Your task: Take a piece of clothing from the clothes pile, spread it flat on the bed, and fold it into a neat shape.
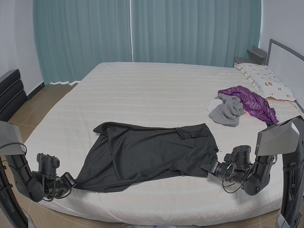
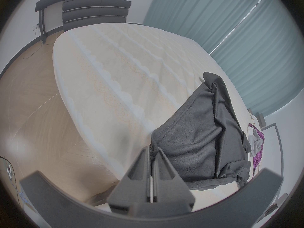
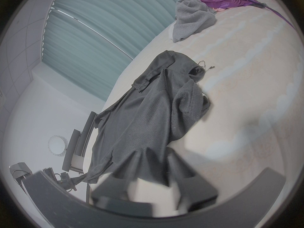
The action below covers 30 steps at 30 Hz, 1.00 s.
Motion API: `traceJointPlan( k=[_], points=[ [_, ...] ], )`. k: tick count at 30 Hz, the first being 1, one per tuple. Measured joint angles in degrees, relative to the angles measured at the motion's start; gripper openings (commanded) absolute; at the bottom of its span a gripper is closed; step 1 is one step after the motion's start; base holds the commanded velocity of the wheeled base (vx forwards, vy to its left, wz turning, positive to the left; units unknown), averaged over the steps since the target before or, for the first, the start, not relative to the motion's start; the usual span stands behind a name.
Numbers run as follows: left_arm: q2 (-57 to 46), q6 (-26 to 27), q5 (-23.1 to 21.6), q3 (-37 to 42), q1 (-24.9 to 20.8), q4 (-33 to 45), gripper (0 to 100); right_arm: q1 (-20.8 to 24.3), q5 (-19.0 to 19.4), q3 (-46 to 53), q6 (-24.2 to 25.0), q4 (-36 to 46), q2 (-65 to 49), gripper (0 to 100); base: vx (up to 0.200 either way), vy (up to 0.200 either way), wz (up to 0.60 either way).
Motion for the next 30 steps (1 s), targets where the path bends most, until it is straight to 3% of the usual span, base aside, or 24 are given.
traceJointPlan(
  k=[9, 16, 24, 30],
  points=[
    [-0.1, 0.2, 0.1, 0.0, 0.0, 0.0, 0, -2.0, 0.4, 5.5, 0.0, -0.7, -3.2, 0, 0.0, 0.0, 0.0],
    [-0.5, 0.5, 0.3, 0.2, -0.2, 0.0, 0, -4.8, 3.6, 15.4, -0.1, -1.2, -9.1, 0, 0.0, 0.0, 0.0],
    [-1.3, 0.6, 0.6, 1.0, -1.6, 0.0, 0, -6.7, 5.1, 24.7, -0.4, -8.0, -12.6, 0, 0.0, 0.0, 0.0],
    [-2.3, 0.7, 0.7, 1.7, -2.4, 0.1, 0, -7.5, 5.3, 25.5, -2.4, 3.4, -16.2, 0, 0.0, 0.0, 0.0]
  ],
)
